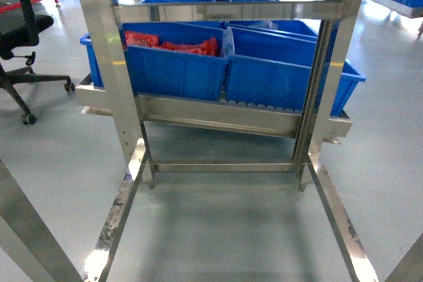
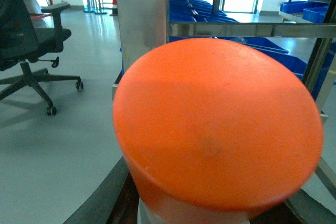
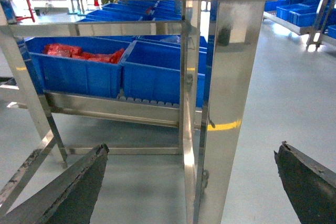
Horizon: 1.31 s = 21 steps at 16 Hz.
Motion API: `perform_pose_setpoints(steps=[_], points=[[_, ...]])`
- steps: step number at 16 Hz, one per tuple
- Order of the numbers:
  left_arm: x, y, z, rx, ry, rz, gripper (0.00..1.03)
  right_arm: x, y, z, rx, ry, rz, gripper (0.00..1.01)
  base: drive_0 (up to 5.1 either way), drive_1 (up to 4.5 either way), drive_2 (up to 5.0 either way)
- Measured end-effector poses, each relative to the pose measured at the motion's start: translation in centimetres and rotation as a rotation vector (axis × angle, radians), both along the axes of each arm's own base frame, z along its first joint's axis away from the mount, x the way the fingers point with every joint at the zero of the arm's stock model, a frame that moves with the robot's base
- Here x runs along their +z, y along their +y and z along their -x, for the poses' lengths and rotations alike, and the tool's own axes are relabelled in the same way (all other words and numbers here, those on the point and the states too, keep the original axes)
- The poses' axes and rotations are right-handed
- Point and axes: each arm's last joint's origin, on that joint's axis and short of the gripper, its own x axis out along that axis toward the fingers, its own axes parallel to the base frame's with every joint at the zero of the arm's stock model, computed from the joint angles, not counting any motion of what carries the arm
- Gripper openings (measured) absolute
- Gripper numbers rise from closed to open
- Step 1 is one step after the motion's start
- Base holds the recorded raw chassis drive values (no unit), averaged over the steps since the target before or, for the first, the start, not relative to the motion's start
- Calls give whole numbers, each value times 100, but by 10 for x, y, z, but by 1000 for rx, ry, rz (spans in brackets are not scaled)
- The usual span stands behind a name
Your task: Pick capacitor and pack into box
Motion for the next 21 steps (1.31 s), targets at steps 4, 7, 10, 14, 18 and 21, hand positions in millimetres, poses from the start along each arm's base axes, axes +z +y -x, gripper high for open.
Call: perform_pose_setpoints(steps=[4, 7, 10, 14, 18, 21], points=[[0, 0, 0, 0, 0, -3, 44, 0, 0, 0, 0, 1, 1, 98, 0, 0, 0], [0, 0, 0, 3, 1, -9, 44, 0, 0, 0, -1, 2, 0, 98, 0, 0, 0], [0, 0, 0, 0, 0, -10, 44, 0, 0, 0, -1, 1, 0, 98, 0, 0, 0], [0, 0, 0, 0, 0, -9, 44, 0, 0, 0, -1, 1, 0, 98, 0, 0, 0], [0, 0, 0, -1, 0, -10, 44, 0, 0, 0, -2, 0, 0, 98, -478, 325, 180], [0, 0, 0, 0, 0, -10, 44, 0, 0, 0, -1, -1, 0, 98, -492, 249, 249]])
